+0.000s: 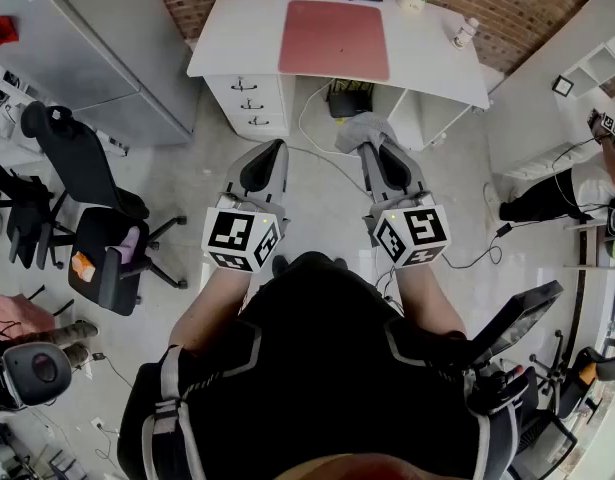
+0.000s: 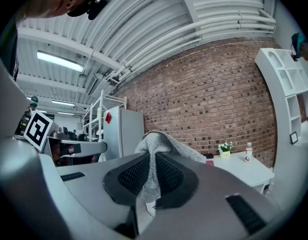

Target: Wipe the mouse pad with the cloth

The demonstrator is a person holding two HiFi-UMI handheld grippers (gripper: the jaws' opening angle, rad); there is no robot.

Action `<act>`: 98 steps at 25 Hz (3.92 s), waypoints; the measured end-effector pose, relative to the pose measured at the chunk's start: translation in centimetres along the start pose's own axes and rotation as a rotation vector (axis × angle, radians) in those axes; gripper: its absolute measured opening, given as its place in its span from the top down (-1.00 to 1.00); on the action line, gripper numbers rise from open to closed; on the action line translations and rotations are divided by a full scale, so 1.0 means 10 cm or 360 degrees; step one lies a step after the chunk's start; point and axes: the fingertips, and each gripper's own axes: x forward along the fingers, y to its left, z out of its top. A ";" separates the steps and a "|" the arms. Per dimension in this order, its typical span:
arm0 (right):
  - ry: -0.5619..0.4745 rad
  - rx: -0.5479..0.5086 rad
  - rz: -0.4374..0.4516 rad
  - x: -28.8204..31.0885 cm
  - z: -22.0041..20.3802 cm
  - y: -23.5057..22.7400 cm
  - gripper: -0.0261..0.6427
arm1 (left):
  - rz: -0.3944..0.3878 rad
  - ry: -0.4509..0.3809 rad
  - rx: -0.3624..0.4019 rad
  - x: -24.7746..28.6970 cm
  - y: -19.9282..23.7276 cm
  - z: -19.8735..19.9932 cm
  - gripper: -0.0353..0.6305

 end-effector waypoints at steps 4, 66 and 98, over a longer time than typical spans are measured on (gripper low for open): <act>0.0004 0.0004 0.0010 0.02 -0.01 0.05 0.80 | 0.0010 0.0013 0.0004 -0.03 0.00 -0.02 0.90; 0.0055 0.0127 0.0121 1.71 -0.06 -0.81 0.80 | 0.0087 0.0139 -0.0024 1.39 1.02 -0.12 0.89; 0.0195 0.0030 0.0332 3.29 -0.23 -1.53 0.80 | 0.0160 0.0186 -0.0017 2.98 1.95 -0.23 0.89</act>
